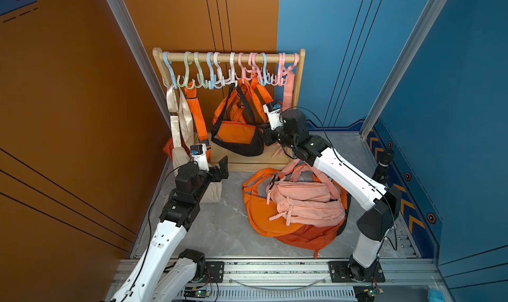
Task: Take the bag off the hook
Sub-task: Pick up the bag from the hook.
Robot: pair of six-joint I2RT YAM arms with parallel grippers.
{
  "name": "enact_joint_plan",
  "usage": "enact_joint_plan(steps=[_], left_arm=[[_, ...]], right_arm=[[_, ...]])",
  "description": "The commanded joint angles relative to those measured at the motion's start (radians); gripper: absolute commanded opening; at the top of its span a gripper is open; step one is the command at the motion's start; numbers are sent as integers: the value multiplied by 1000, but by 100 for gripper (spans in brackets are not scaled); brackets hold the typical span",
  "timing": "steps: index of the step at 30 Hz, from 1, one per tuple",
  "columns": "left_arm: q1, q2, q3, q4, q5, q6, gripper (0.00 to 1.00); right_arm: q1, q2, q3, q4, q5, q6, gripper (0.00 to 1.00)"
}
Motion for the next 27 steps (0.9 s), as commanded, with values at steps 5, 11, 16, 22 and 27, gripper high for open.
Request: enact_joint_plan(steps=[5, 11, 16, 22, 27], left_arm=[[-6, -12, -12, -6, -30, 22, 99], [-8, -1, -14, -4, -27, 21, 99], [-19, -1, -17, -5, -32, 31, 99], [-20, 8, -17, -5, -28, 40, 99], [-19, 17, -17, 7, 3, 35, 99]], right_arm=[[-8, 107, 65, 138, -45, -39, 35], [-20, 238, 227, 112, -50, -50, 40], [-37, 319, 316, 99, -28, -49, 42], [-47, 354, 370, 98, -21, -59, 44], [-59, 401, 425, 87, -18, -62, 44]])
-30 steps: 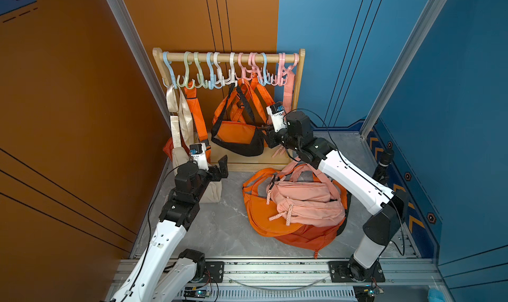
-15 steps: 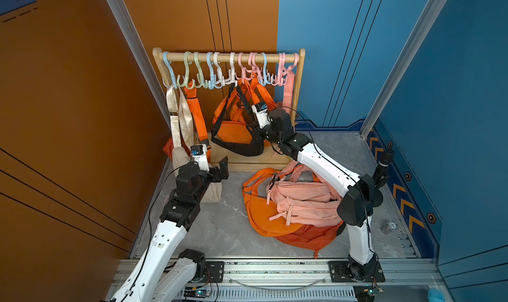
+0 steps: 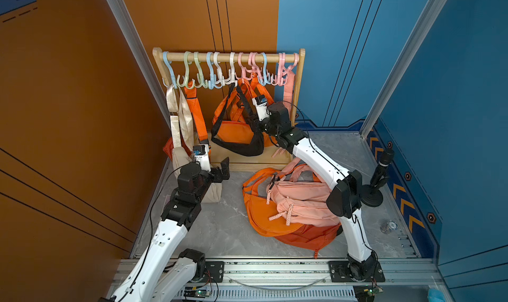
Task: Take the bag off the hook
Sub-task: Pick up the bag from the hook.
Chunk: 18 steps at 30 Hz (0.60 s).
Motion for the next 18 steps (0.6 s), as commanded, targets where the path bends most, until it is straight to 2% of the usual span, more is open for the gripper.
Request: enact_joint_plan(steps=[1, 6, 10, 12, 16, 18], left_arm=[[-5, 2, -14, 8, 21, 13, 99], [-6, 9, -20, 16, 27, 17, 99], [-7, 16, -21, 17, 20, 25, 99], [-10, 22, -23, 17, 12, 31, 99], [-8, 44, -31, 40, 12, 36, 99], [-7, 61, -31, 45, 12, 38, 99]], right_arm=[[-7, 39, 59, -4, 12, -12, 44], [-6, 101, 123, 0, -4, -10, 45], [-6, 173, 257, -54, -7, -18, 44], [-8, 179, 277, -50, -7, -19, 41], [-9, 173, 277, -38, -20, -22, 21], [-9, 167, 275, -39, -21, -24, 8]])
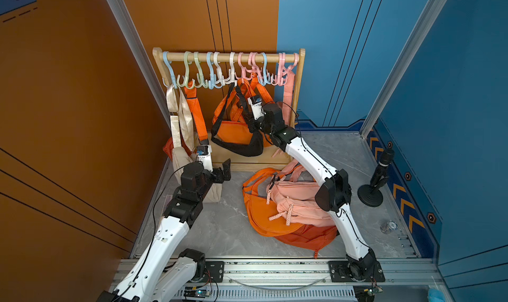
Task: Take the bag off the hook
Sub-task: Pick up the bag from the hook.
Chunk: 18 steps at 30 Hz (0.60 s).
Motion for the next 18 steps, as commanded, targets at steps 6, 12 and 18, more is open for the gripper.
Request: enact_joint_plan(steps=[6, 12, 18], left_arm=[[2, 55, -1, 137, -7, 69, 98], [23, 191, 139, 192, 4, 127, 91], [51, 316, 253, 232, 94, 96, 67]], right_arm=[[-14, -65, -9, -13, -43, -14, 0], [-34, -131, -78, 7, -78, 18, 0], [-51, -212, -161, -2, -128, 35, 0]])
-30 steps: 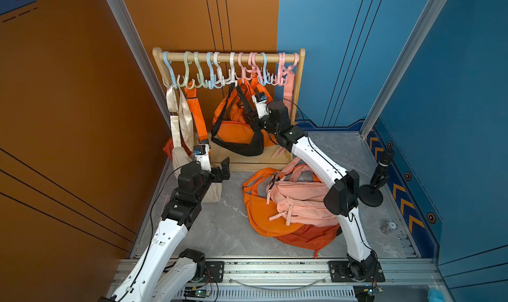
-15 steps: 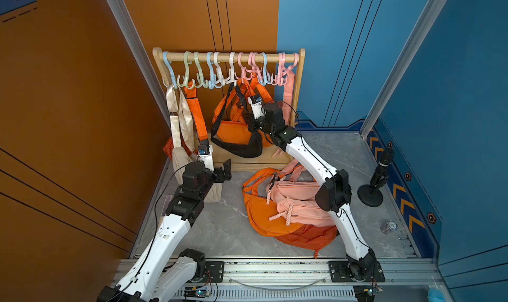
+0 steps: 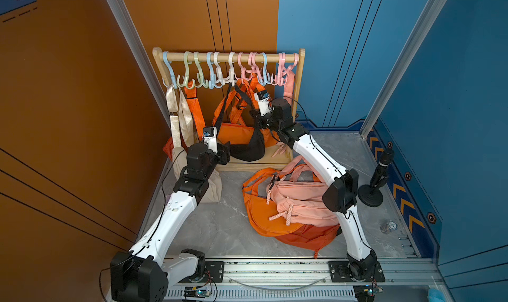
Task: Take the bag off the hook
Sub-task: Pick up the bag from the hook.
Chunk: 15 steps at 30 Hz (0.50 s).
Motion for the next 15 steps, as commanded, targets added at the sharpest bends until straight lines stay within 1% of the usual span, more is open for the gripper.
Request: enact_joint_plan(steps=[1, 4, 7, 9, 11, 13, 15], left_arm=[[8, 49, 85, 64, 35, 25, 67], [18, 110, 134, 84, 22, 56, 67], [33, 174, 197, 99, 70, 82, 66], [37, 212, 240, 99, 78, 100, 64], [48, 248, 285, 105, 89, 97, 57], [56, 283, 325, 105, 108, 94, 48], [61, 307, 356, 105, 119, 95, 42]], right_arm=[[-11, -92, -54, 4, -43, 23, 0], [-15, -125, -102, 13, -47, 23, 0], [-17, -140, -117, 2, -54, 24, 0], [-18, -148, -123, -11, -57, 21, 0], [-18, -159, -133, -13, -60, 22, 0], [-17, -169, -149, -11, -62, 19, 0], [-20, -179, -160, -12, -63, 19, 0]])
